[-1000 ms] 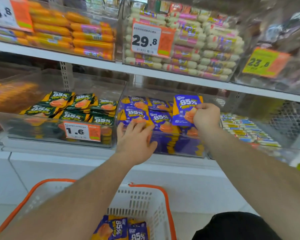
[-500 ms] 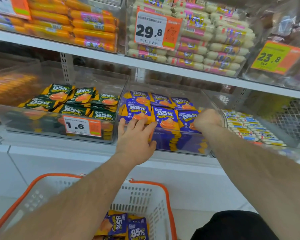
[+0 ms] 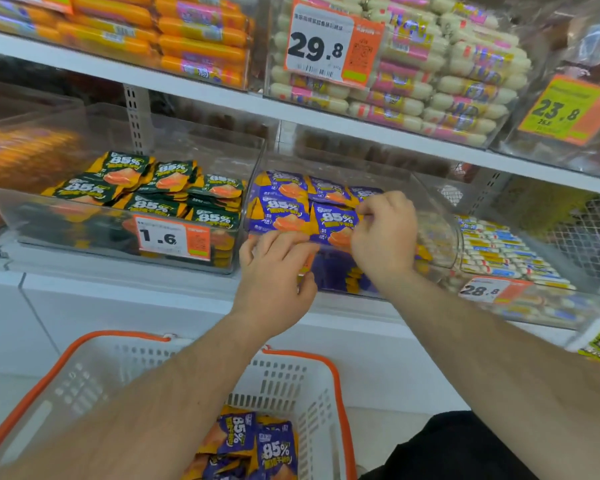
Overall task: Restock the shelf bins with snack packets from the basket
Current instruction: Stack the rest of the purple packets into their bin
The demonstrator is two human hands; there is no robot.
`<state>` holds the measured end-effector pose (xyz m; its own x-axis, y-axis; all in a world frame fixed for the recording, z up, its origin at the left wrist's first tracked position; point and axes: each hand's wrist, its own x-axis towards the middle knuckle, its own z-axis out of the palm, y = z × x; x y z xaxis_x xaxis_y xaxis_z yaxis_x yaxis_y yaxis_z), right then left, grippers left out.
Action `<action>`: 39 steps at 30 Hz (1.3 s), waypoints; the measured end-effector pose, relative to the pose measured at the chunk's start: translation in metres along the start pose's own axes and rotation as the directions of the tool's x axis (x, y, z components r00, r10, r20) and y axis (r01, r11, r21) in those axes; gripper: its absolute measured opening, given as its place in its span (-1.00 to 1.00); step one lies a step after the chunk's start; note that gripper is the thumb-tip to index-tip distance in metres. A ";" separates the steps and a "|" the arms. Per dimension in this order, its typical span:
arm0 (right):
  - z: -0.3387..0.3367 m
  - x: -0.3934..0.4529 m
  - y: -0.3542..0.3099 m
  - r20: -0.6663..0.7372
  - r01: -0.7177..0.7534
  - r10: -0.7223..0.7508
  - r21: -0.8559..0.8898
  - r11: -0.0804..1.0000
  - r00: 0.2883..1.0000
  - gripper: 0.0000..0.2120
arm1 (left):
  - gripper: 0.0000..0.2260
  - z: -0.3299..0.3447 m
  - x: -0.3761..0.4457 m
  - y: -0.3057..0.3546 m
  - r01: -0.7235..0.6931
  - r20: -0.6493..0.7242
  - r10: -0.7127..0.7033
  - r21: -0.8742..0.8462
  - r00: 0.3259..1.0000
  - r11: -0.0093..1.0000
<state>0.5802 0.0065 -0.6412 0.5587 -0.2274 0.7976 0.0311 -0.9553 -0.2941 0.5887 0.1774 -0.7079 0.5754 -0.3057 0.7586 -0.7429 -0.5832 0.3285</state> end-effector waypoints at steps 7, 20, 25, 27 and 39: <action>0.076 -0.125 -0.091 0.193 0.216 -0.330 0.450 0.867 0.924 -0.84 | -0.96 -0.013 -0.106 -0.059 0.407 0.384 -0.347 -0.084 0.856 0.910; 0.152 -0.329 -0.049 0.961 -0.089 0.159 -0.183 0.979 -0.228 -0.86 | -0.73 -0.004 -0.221 -0.120 0.688 0.763 -0.610 0.325 0.214 0.649; 0.146 -0.352 -0.041 0.938 0.022 0.162 -0.163 0.986 -0.305 -0.88 | -0.74 0.001 -0.228 -0.126 0.719 0.751 -0.629 0.324 0.201 0.615; 0.145 -0.356 -0.038 0.928 0.021 0.176 -0.179 0.984 -0.329 -0.73 | -0.75 0.002 -0.230 -0.126 0.726 0.750 -0.633 0.325 0.192 0.606; 0.140 -0.351 -0.050 0.931 0.072 0.184 -0.170 0.983 -0.316 -0.74 | -0.75 -0.006 -0.226 -0.120 0.741 0.745 -0.640 0.318 0.190 0.591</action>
<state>0.4981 0.1606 -0.9800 0.6005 0.0726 -0.7963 -0.0700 -0.9873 -0.1427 0.5461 0.3209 -0.9156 0.8394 -0.2456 -0.4849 0.0964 -0.8107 0.5775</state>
